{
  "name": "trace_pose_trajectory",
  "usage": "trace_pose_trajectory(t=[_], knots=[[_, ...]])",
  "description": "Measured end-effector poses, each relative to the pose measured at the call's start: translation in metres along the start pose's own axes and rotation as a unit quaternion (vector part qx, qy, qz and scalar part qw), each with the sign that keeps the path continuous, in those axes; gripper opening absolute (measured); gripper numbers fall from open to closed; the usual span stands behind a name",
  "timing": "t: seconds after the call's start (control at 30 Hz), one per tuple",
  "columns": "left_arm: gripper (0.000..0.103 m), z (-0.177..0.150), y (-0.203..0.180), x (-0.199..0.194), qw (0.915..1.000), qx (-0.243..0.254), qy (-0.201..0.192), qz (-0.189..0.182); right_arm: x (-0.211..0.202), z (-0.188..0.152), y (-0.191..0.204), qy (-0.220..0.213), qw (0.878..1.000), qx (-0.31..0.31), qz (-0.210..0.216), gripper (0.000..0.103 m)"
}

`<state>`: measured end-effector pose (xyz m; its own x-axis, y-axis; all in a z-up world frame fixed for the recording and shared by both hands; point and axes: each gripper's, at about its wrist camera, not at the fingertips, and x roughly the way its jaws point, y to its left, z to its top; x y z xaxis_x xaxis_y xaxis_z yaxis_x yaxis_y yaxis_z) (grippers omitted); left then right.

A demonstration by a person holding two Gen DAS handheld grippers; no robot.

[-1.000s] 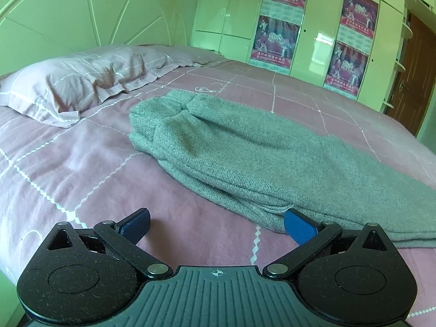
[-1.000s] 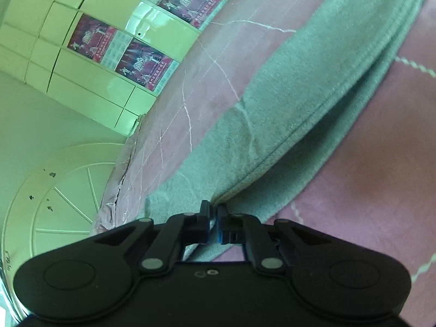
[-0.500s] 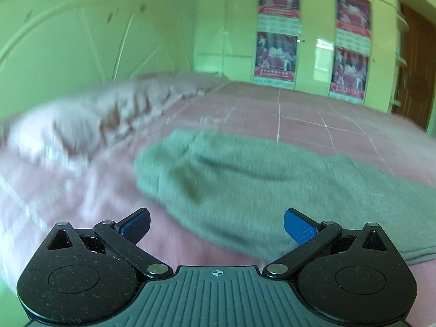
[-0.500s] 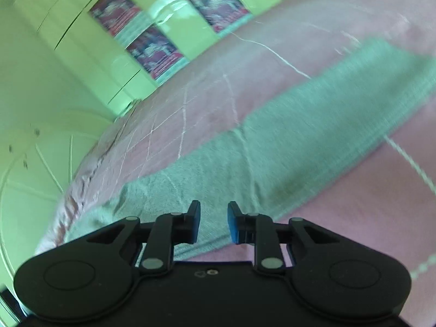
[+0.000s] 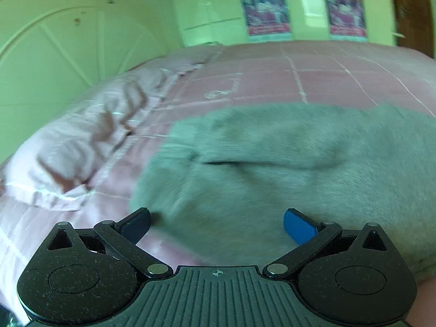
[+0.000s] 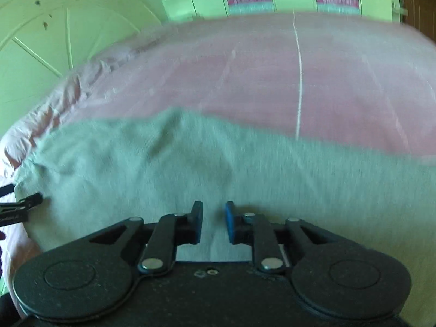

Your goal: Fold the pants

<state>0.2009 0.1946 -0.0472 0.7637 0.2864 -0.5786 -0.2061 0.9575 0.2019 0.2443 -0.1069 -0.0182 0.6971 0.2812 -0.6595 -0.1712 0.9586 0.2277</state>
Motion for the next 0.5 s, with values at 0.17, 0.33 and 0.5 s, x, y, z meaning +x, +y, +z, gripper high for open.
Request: trace_pose_trajectory(t=[0.17,0.33,0.5], knots=[[0.103,0.047,0.002,0.02,0.9968,-0.043,-0.044,-0.05,0.035,0.042,0.045,-0.026,0.998,-0.026,0.05,0.014],[0.103,0.051,-0.028,0.094,0.9985,0.029,0.028,-0.038,0.11,0.053,0.1,0.05,0.989,-0.109,0.091,0.012],[0.103,0.032,-0.01,0.093,0.9987,-0.013,0.021,-0.045,0.134,0.077,0.054,0.051,0.994,-0.059,0.082,0.0]])
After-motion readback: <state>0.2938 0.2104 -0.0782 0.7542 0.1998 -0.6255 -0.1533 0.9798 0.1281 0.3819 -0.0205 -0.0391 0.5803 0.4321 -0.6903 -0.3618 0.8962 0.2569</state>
